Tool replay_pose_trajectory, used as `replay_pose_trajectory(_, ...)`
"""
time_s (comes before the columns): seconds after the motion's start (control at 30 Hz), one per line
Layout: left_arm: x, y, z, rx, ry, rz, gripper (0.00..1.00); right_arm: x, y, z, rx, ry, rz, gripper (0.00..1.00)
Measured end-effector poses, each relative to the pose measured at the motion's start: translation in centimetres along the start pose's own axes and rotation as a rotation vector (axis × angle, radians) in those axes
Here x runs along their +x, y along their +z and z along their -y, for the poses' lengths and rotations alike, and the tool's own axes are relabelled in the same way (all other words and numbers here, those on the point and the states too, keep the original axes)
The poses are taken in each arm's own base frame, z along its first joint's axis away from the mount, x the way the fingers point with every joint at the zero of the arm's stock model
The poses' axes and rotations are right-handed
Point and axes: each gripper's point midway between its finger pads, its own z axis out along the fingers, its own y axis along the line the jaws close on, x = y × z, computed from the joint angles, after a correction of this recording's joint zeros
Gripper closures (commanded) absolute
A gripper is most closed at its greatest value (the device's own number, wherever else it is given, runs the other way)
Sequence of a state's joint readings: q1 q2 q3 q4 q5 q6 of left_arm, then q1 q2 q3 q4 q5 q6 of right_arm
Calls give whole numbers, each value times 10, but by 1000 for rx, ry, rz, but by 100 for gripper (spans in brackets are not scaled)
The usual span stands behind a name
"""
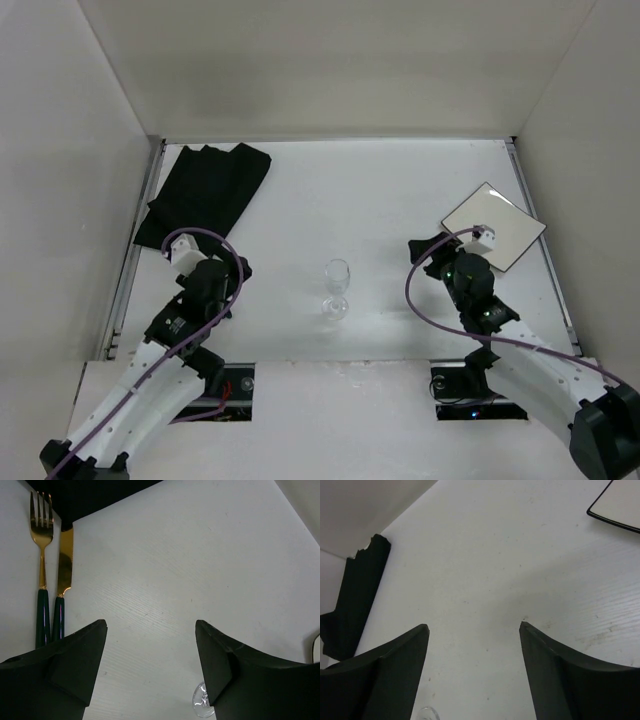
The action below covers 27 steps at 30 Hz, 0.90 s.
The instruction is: Set the dinner table for one person
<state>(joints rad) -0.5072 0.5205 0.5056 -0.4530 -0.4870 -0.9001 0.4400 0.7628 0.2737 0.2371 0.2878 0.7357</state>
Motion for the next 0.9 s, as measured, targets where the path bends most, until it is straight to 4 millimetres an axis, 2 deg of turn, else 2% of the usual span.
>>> replay_pose_trajectory(0.23,-3,7,-5,-33,-8,8,30,7,1,1,1,-7,-16,19)
replay_pose_trajectory(0.3,-3,10,-6,-47,-6,8,30,8,2,1,0,-10,-20,22)
replay_pose_trajectory(0.33,-3,12,-6,-50,-5,7,32,9,2,1,-1,-12,-22,27)
replay_pose_trajectory(0.4,-4,15,-4,-49,-4,12,46,12,2,1,-2,-19,-30,49)
replay_pose_trajectory(0.43,-6,16,-3,-50,-6,17,65,13,2,0,-5,-24,-36,62)
replay_pose_trajectory(0.47,-8,18,-1,-48,-10,25,79,15,2,-1,-9,-27,-41,72)
replay_pose_trajectory(0.53,-16,24,-1,-55,-19,50,91,18,1,-3,-17,-30,-51,81)
replay_pose_trajectory(0.57,-22,26,-2,-65,-30,64,93,20,1,-4,-21,-32,-58,83)
replay_pose_trajectory(0.67,-44,38,-1,-98,-79,111,93,27,1,-5,-26,-43,-81,83)
replay_pose_trajectory(0.73,-57,47,-1,-118,-112,132,88,31,1,-5,-26,-50,-96,82)
replay_pose_trajectory(0.83,-70,67,-11,-164,-160,140,66,34,1,-6,-33,-54,-106,76)
replay_pose_trajectory(0.9,-74,79,-28,-217,-196,137,53,35,0,-7,-36,-58,-108,72)
